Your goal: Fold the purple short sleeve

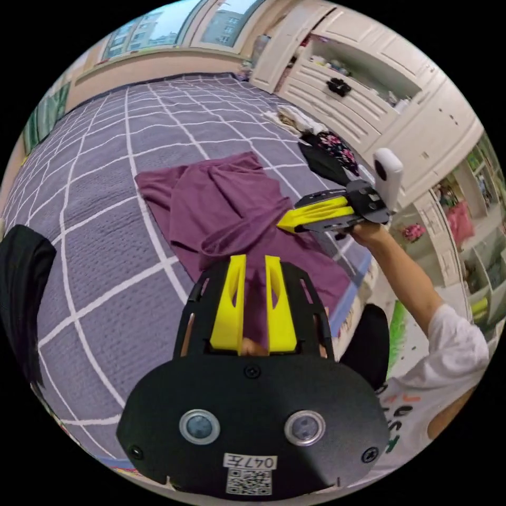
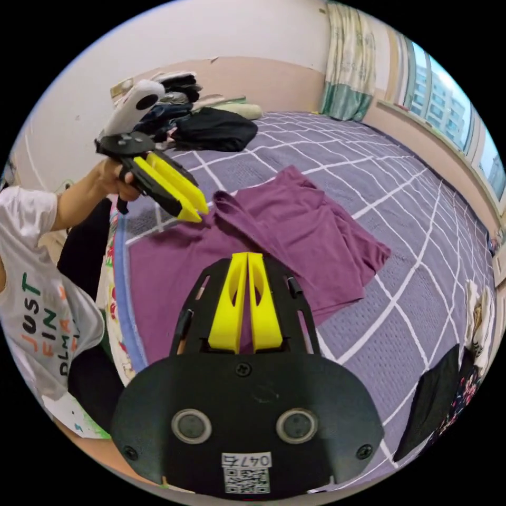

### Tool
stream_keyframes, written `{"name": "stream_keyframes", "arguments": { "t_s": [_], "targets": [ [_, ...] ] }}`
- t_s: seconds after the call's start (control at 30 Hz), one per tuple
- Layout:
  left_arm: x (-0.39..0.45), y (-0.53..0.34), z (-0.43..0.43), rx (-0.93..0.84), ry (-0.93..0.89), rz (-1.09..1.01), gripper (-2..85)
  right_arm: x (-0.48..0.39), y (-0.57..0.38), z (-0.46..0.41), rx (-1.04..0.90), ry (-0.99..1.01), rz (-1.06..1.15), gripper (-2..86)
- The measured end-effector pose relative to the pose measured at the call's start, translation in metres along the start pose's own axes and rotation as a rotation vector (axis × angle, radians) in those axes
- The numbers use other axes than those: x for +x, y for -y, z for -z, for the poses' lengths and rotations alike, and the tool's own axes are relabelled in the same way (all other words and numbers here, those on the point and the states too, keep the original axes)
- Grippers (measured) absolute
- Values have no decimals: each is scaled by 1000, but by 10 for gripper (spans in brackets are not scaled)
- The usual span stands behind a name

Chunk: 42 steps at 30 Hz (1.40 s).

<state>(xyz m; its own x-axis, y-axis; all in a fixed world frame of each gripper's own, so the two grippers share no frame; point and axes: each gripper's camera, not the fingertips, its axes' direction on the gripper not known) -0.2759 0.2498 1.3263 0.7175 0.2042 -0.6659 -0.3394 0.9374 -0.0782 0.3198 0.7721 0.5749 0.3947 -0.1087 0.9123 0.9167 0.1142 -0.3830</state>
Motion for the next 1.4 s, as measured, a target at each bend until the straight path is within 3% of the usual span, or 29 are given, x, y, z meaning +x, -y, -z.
{"name": "stream_keyframes", "arguments": {
  "t_s": [0.1,0.2,0.37,0.43,0.53,0.73,0.87,1.2,1.27,1.3,1.4],
  "targets": [
    [-26,29,-24,-12,109,159,49,35,5,-9,19,52,-144,-4],
    [-35,28,-14,8,109,238,52,47,-8,6,74,141,-242,0],
    [6,-25,35,32,128,52,95,-17,-60,68,161,51,-82,26],
    [54,-62,40,-1,103,-148,114,-59,-82,76,148,59,16,34],
    [120,-103,31,37,227,-398,123,-128,-116,69,77,9,136,52],
    [178,-116,-10,23,339,-645,127,-202,-138,14,-137,-228,318,47],
    [191,-112,-27,-25,408,-701,103,-217,-136,3,-129,-363,364,8],
    [220,-102,-24,-154,310,-840,131,-213,-106,32,-94,-347,247,1],
    [219,-100,-31,-167,319,-828,107,-214,-102,35,-88,-348,241,1],
    [218,-99,-33,-161,310,-823,57,-216,-99,36,-87,-352,240,1],
    [213,-94,-30,-66,453,-756,17,-222,-94,39,-103,-351,249,1]
  ]
}}
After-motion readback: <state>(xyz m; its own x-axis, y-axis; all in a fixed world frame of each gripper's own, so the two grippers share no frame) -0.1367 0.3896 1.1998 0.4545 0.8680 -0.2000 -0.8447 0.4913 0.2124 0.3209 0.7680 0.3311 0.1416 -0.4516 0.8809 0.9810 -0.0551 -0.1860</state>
